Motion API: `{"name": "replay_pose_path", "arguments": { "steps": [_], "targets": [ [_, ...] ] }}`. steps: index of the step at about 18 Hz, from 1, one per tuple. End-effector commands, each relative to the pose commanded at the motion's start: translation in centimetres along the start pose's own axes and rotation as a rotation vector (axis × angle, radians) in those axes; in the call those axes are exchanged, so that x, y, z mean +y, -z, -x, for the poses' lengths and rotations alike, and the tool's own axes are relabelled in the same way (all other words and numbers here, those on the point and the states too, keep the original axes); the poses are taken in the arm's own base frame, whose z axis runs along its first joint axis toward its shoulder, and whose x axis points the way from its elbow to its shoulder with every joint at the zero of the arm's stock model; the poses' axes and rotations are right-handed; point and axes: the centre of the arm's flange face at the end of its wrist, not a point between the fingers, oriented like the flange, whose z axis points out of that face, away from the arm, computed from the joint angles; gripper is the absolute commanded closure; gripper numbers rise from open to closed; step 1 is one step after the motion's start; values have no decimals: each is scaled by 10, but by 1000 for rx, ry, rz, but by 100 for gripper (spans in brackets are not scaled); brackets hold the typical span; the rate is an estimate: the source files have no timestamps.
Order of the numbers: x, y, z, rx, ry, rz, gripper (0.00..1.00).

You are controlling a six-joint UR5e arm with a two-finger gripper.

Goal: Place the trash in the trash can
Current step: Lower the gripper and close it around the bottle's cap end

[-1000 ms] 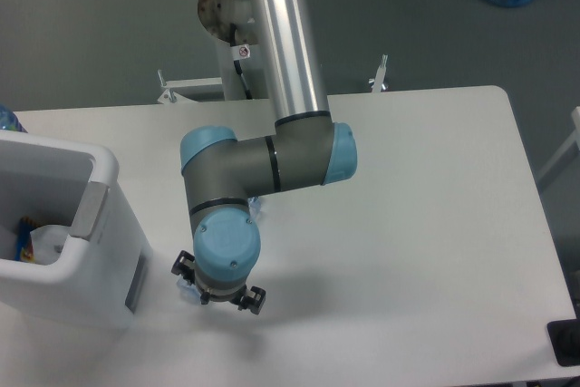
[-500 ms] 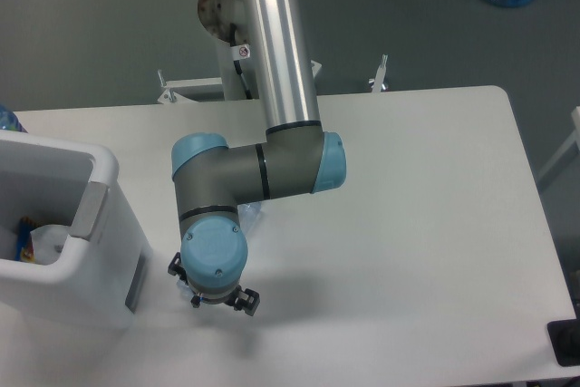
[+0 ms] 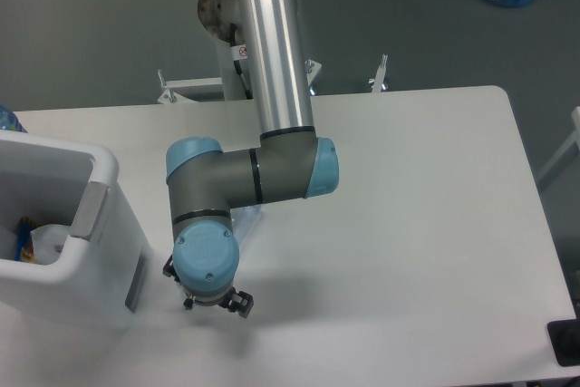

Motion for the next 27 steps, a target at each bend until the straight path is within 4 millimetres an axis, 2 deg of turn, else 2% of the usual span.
{"name": "replay_pose_path", "arguments": {
  "steps": [5,11,14,16,19,21,25,27],
  "targets": [
    [-2,-6,-9,7,-11,12,0],
    [-2,-22,-21,-26,-30,72,0],
    [-3,-27,-20,-51,-29,94,1],
    [-4,-30,-20,-52,-26,96,13],
    [-4,-29,-20,-55,-26,95,42],
    [-4,-28,-20,-56,-27,93,54],
    [-5,-18,-21,-62,-29,81,57],
    [-4,-4,-22,-72,-30,60,59]
  ]
}}
